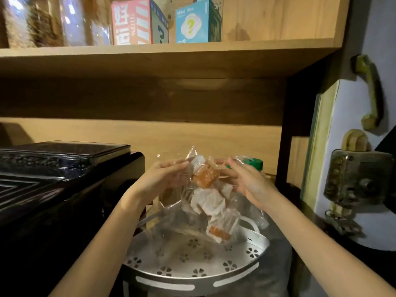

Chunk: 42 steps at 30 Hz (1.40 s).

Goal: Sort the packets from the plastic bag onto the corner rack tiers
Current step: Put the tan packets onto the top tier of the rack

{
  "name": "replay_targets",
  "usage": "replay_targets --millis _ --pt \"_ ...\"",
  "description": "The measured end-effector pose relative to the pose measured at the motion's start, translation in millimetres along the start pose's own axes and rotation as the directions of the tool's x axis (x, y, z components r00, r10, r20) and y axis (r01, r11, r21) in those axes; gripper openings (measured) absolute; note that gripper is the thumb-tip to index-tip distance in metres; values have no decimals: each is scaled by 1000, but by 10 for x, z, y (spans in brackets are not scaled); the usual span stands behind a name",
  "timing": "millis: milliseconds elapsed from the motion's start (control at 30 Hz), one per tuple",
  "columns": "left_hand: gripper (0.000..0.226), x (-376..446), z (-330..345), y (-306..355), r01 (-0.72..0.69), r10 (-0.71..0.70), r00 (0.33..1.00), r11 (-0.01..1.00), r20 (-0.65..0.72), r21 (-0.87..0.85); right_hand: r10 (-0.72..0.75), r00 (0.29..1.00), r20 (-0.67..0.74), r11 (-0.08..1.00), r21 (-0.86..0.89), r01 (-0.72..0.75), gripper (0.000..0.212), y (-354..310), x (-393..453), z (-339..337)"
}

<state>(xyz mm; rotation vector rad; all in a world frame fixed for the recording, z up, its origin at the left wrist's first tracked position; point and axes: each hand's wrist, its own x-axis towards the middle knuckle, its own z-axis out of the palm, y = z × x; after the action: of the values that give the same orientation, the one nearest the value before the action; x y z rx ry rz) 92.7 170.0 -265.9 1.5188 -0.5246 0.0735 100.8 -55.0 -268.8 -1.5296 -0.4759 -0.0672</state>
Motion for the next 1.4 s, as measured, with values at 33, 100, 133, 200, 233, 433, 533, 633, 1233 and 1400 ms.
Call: replay_targets --millis 33,100,133,200,233,433,533,633,1233,1400 --pt "37 4 3 29 -14 14 1000 1000 -3 22 -13 1000 -5 1000 -12 13 34 4 -12 7" --pt "31 10 8 133 -56 57 996 998 -66 8 -52 998 -48 998 33 53 35 -37 -29 -1" --pt "30 9 5 186 -77 77 993 997 -84 1 -67 996 -55 997 43 69 36 -79 -31 -18" --pt "31 20 6 250 -122 123 987 992 -101 15 -88 996 -22 996 17 88 37 -183 -48 -53" --pt "31 27 2 257 -151 152 981 988 -124 17 -112 994 -15 994 19 112 36 -238 -55 -68" --pt "31 19 16 242 -187 182 968 982 -175 -13 -191 981 -32 981 12 192 32 -515 -47 -99" --pt "51 -25 -39 144 -191 164 959 977 -231 -99 -167 983 -83 979 106 175 31 -521 -46 -98" --pt "83 -93 -108 -113 -117 109 988 991 -110 -69 -113 990 -84 986 113 122 31 -484 -39 -82" --pt "11 -140 -12 -424 -37 -14 921 992 -390 -123 230 965 130 947 -258 -191 45 334 -457 -374" --pt "5 -82 -27 -414 -124 46 874 984 -484 -131 225 974 21 952 -216 -215 17 401 -444 -291"
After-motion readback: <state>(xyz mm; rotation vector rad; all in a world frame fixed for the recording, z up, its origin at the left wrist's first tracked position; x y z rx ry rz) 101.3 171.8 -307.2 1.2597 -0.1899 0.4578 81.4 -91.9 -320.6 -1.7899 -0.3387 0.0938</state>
